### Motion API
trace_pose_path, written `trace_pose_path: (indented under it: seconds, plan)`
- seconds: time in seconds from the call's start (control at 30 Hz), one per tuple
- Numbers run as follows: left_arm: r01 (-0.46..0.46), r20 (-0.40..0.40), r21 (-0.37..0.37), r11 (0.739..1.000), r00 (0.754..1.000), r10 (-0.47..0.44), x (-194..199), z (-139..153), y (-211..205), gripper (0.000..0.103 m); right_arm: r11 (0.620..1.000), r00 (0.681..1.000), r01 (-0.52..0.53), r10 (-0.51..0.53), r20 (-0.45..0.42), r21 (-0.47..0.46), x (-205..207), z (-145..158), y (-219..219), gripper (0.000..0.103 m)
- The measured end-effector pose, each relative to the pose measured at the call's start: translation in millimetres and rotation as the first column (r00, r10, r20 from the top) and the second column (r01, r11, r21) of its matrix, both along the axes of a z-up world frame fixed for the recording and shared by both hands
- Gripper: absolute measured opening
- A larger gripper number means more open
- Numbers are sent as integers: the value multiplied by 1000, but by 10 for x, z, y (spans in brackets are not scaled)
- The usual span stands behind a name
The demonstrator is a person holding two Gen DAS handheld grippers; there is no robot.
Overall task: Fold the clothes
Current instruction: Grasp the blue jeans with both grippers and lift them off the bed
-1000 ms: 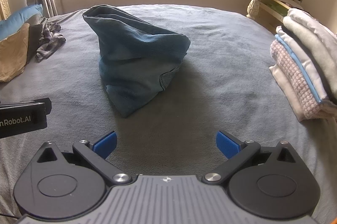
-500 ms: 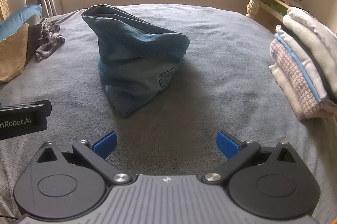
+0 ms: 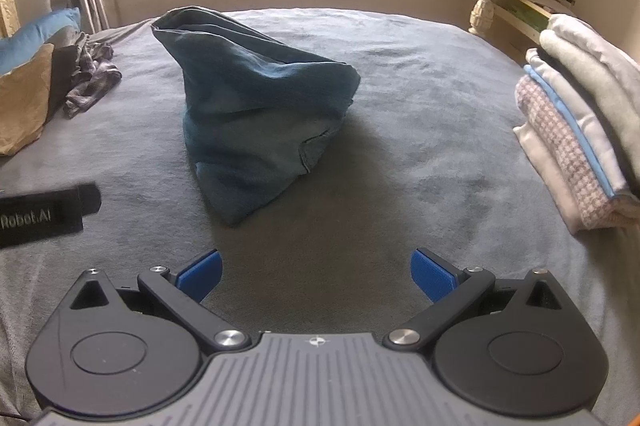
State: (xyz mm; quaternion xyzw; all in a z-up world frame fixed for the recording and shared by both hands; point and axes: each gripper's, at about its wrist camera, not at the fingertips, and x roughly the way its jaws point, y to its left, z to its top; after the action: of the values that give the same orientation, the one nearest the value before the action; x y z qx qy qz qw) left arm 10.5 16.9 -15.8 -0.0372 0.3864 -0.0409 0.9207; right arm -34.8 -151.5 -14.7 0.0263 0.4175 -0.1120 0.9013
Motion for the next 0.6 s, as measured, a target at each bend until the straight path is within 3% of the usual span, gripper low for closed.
trace_pose_path:
  seconds: [0.2,0.3,0.4,0.6]
  plan:
    - [-13,49,-143,990,999,20,121,-61,116,103,998,997,-58,58,53,11,89,-77,-88,103]
    - [5,108,-139,990,994,10,282,-1,101,103,995,990,-94,89,111,39,173,-107,-224,103]
    - [22,171,-126,992,985,0,453,69,77,103,986,975,-92,61,213,137,295,-84,-504,103]
    - [49,318,17,999,947,-52,1079,302,-199,103,953,946,-12,-88,312,304,850,16,-1170,103]
